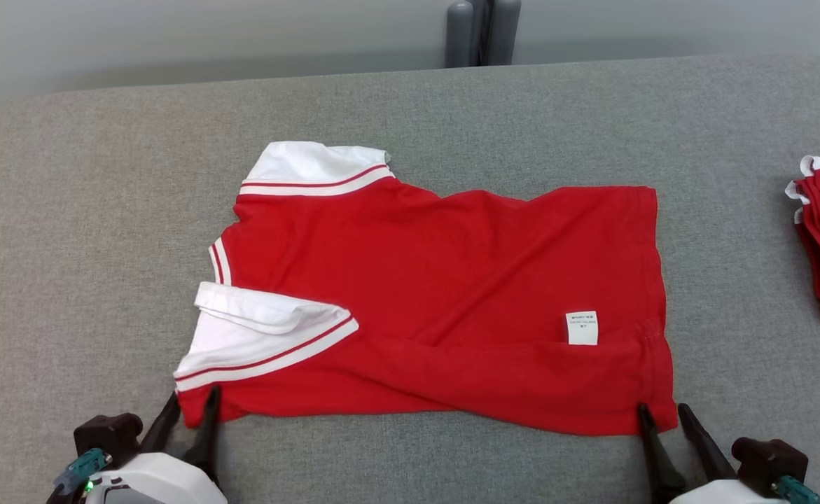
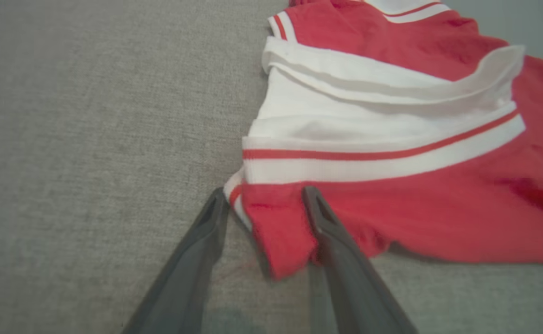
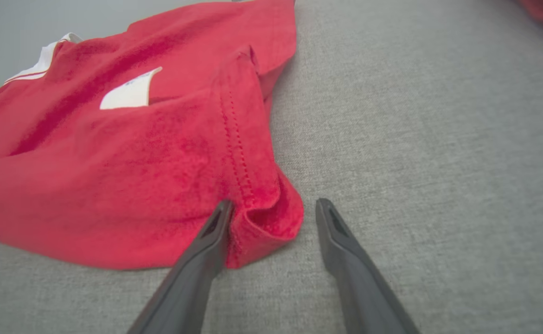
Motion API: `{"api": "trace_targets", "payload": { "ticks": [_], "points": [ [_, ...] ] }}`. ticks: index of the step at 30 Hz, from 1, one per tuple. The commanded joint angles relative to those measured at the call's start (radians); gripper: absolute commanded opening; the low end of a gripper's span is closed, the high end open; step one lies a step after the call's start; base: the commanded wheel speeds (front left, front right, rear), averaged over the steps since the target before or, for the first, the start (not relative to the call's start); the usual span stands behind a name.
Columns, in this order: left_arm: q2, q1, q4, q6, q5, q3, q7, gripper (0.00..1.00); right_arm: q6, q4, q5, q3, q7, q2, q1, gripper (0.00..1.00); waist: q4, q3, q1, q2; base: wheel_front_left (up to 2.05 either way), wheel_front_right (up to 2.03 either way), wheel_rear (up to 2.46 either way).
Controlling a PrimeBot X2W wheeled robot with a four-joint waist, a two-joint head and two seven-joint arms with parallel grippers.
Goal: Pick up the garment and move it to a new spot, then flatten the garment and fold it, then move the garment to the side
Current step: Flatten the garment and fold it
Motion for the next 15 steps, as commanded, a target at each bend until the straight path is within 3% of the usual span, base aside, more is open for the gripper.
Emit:
{"api": "trace_targets", "payload": {
  "ticks": [1, 2, 8, 15],
  "points": [
    [-0.002, -0.001, 0.045, -0.003, -0.006, -0.012, 0.017, 0.00, 0.002, 0.037, 0.024, 0.014, 0.008, 0.003, -0.011, 0.26, 0.002, -0.001, 0.0000, -0.0001, 0.00, 0.00, 0.00],
    [0.001, -0.003, 0.045, -0.005, -0.002, -0.014, 0.009, 0.00, 0.002, 0.052, 0.035, 0.024, 0.010, 0.005, -0.016, 0.00, 0.004, -0.003, 0.0000, -0.0001, 0.00, 0.00, 0.00],
    [0.039, -0.017, 0.018, -0.011, 0.011, -0.011, -0.030, 0.00, 0.001, 0.051, 0.074, 0.020, 0.007, -0.009, -0.020, 0.00, 0.009, -0.012, 0.0000, -0.0001, 0.00, 0.00, 0.00],
    [0.080, 0.067, -0.109, 0.009, 0.019, -0.013, -0.006, 0.00, 0.001, -0.050, 0.112, 0.016, 0.029, -0.084, 0.031, 0.00, -0.005, -0.048, 0.0000, -0.0001, 0.00, 0.00, 0.00]
  ]
}}
